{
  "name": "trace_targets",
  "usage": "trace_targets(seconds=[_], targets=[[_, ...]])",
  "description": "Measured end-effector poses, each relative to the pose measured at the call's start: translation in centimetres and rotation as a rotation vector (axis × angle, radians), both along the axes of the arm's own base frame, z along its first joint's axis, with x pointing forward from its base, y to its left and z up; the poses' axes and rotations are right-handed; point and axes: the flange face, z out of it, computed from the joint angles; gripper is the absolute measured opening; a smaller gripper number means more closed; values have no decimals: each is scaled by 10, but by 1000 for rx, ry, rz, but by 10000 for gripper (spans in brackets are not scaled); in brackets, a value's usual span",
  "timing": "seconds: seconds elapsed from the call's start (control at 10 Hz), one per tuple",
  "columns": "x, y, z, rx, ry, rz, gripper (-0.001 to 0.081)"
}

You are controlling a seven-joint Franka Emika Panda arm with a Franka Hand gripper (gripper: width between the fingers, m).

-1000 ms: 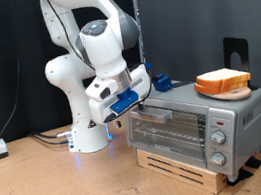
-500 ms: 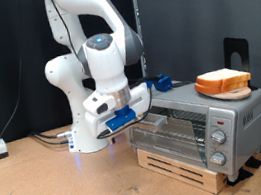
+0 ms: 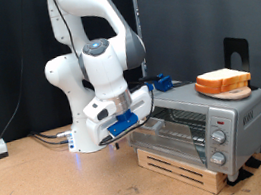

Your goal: Make a piece of toast with the oven

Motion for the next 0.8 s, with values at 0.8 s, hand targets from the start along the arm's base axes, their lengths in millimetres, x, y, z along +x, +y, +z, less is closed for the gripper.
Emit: trace_targets(seconds=[0.8], targets=[[17, -10, -2, -98, -19, -54, 807]])
